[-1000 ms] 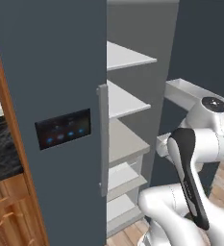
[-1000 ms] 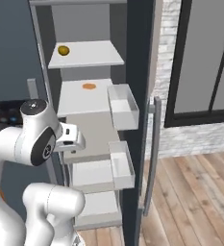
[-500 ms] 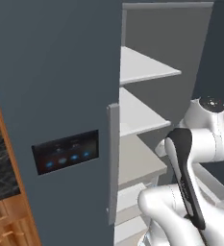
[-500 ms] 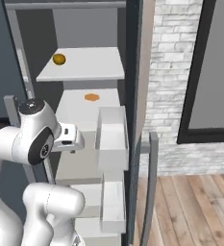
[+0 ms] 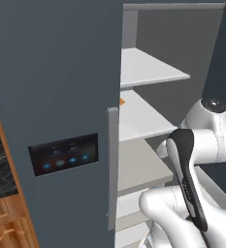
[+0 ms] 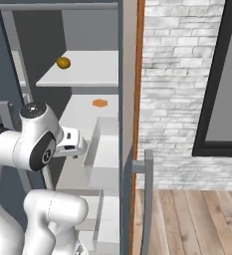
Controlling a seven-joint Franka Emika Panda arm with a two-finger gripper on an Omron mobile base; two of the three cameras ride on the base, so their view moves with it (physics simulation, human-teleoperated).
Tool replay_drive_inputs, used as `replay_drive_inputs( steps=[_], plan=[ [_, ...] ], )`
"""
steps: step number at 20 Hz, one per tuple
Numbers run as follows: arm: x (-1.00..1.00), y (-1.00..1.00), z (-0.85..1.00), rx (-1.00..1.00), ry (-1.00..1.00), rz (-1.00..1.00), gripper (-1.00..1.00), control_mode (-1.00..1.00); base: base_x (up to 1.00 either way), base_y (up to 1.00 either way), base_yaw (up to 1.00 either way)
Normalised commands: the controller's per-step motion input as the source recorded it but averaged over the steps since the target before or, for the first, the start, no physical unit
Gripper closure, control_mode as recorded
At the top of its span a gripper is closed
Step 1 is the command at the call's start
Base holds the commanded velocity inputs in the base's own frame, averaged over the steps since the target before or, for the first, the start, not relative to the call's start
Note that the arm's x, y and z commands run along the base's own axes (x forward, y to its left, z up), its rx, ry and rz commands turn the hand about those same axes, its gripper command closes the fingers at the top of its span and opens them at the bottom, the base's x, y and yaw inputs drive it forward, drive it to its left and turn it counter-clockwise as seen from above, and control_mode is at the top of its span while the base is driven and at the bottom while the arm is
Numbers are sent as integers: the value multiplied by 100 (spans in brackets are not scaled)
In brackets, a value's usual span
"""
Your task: Pick the tangerine and orange from the fridge and place them on the plate next to the blender to make a fruit smoothie.
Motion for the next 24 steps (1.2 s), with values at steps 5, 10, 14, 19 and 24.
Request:
replay_drive_inputs(
  steps=[5, 10, 14, 19, 24],
  plan=[
    [0, 0, 2, 0, -2, 0, -100, -100, 7, -7, 6],
    [-15, -6, 65, 0, -32, 3, -100, -100, 0, 0, 0],
    [-43, -9, 95, 0, -39, 8, -100, -100, 0, 0, 0],
    [-6, 0, 100, 0, -29, 16, -100, -100, 0, 0, 0],
    [42, 0, 100, 0, -1, 12, -100, -100, 0, 0, 0]
  ],
)
